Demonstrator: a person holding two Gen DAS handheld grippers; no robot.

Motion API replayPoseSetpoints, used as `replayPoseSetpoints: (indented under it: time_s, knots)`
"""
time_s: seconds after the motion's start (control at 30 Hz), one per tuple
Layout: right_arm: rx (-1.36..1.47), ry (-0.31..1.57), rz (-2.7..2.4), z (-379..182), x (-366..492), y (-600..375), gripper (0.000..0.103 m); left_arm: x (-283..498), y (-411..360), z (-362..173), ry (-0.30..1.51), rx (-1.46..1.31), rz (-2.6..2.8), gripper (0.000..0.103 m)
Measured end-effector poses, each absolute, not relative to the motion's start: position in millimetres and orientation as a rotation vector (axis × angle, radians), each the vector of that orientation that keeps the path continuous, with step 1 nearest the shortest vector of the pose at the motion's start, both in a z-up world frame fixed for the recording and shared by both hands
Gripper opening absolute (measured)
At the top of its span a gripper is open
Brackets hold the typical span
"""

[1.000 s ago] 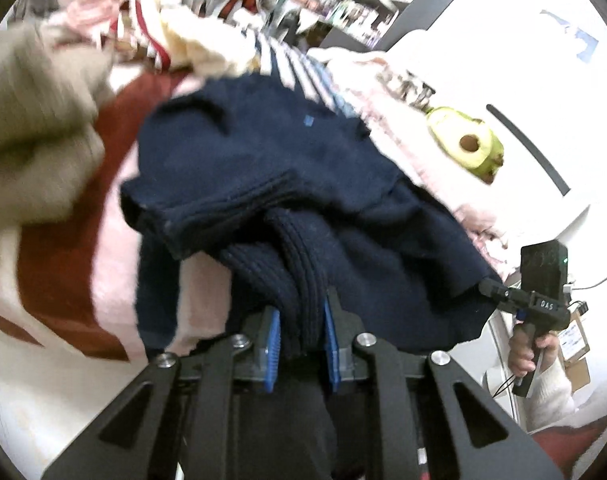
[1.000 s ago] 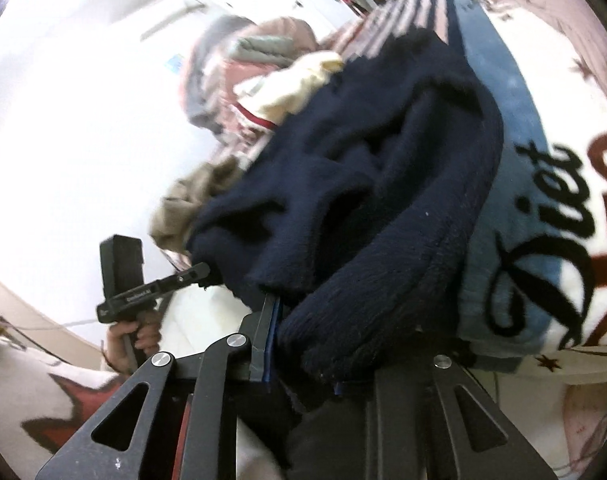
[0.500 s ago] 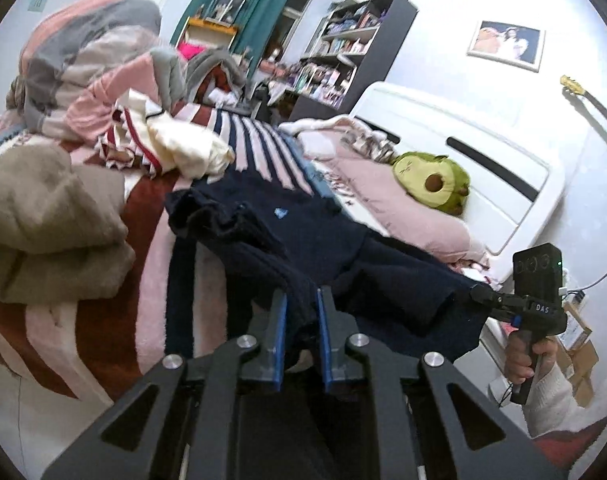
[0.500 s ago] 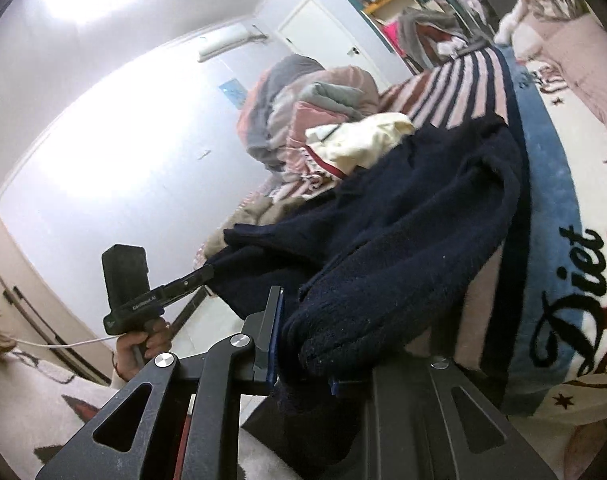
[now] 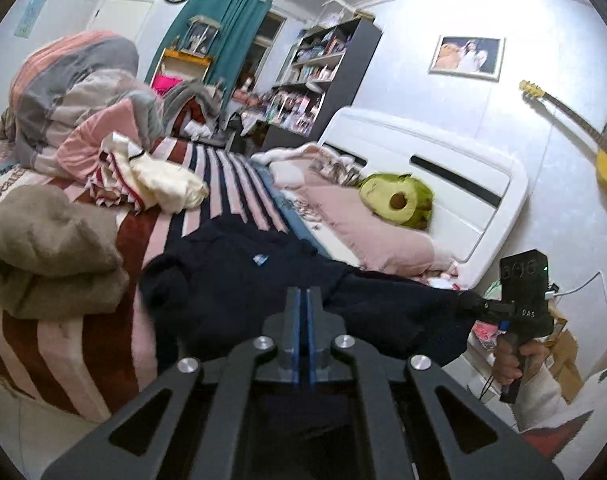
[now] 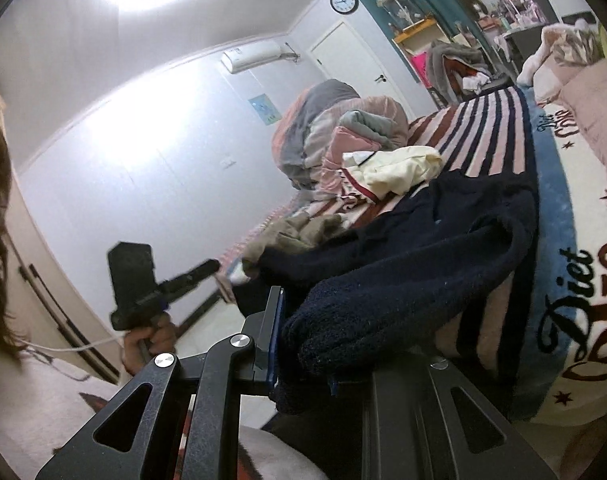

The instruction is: Fold small clothes

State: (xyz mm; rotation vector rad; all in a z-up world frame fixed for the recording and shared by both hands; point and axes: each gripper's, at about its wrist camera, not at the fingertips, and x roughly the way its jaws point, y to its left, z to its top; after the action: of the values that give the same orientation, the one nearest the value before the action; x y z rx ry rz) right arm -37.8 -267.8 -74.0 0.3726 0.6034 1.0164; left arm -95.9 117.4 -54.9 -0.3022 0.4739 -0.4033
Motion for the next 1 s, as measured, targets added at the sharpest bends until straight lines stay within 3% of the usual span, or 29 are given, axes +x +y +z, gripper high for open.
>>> replayPoseSetpoints:
  time_s: [0.07, 0.1, 0.13, 0.5, 0.67, 0.8, 1.0]
  knots:
    - [0.371, 0.638, 0.983, -80.6, -29.4, -266.8, 0.012, -89.5, 120.6, -71.3, 0.542, -0.312, -0.371, 0.013]
    - [0.387, 0.661, 0.968, -87.3, -24.0, -267.9, 0.012, -87.3, 123.6, -80.4, 0.574, -0.325, -0.358, 0.034]
    - [0.396, 0.677, 0.959, -91.8, -22.6, -268.8, 0.012, -86.7, 126.5, -91.5, 0.612, -0.338, -0.347, 0.049]
    - [0.418, 0.786, 0.871, -116.5, -17.2, -289.8, 0.012, -86.7, 151.2, -223.3, 0.885, -0.572, -0.251, 0.064]
    - [0.423, 0.852, 0.823, -127.5, -9.9, -290.8, 0.012, -72.5, 170.2, -262.8, 0.891, -0.698, -0.270, 0.067]
    - [0.390, 0.904, 0.804, -129.9, -3.9, -278.9, 0.012, -58.4, 180.8, -280.2, 0.874, -0.767, -0.334, 0.078]
    - [0.373, 0.923, 0.795, -128.0, 4.4, -270.1, 0.012, -37.2, 187.6, -304.9, 0.853, -0.921, -0.415, 0.078]
